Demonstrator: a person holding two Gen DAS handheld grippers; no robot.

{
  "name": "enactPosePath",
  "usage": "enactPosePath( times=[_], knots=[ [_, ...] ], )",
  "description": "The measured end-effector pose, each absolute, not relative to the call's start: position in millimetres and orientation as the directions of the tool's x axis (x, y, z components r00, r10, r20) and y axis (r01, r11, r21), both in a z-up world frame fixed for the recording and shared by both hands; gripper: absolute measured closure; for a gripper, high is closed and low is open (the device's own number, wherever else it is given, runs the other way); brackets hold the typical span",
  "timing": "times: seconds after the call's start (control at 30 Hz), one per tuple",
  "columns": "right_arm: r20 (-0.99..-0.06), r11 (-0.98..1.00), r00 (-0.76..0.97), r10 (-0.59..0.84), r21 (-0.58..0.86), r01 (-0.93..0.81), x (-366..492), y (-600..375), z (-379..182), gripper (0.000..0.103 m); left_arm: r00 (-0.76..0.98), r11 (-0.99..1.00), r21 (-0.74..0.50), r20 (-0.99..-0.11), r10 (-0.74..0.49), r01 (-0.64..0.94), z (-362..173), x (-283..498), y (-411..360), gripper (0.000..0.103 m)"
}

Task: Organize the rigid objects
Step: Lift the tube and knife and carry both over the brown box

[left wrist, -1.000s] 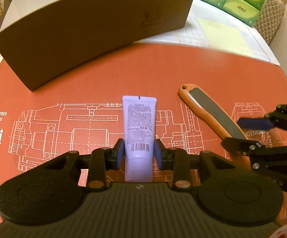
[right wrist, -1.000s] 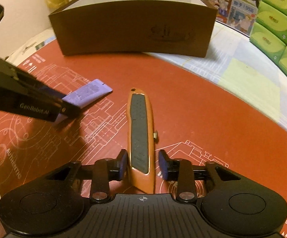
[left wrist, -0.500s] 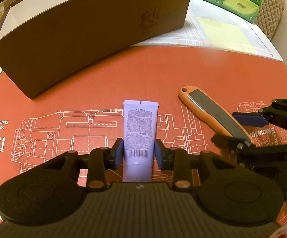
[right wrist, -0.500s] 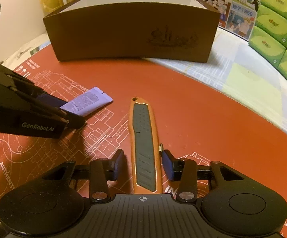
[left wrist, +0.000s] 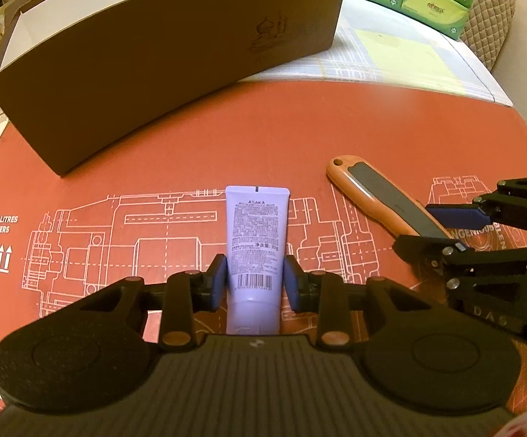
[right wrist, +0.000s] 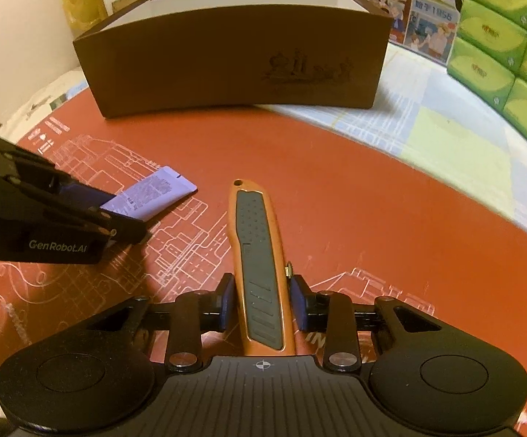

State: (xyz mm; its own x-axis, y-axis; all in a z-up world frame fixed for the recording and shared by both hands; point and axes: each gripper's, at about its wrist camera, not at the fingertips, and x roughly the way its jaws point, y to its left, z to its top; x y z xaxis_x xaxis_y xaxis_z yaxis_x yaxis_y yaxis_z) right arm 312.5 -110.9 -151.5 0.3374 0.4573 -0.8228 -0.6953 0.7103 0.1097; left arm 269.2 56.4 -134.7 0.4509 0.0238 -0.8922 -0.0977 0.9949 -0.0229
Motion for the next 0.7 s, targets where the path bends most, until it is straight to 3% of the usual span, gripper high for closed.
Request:
enactPosePath(
  times=[0.7],
  knots=[
    [-0.749,0.701,0.371,0.549,0.171,-0.692,308,-115,-102,0.074,0.558,0.994,-0.054,-0.830,0.011,-0.100,-82,258,68,0.075]
  ],
)
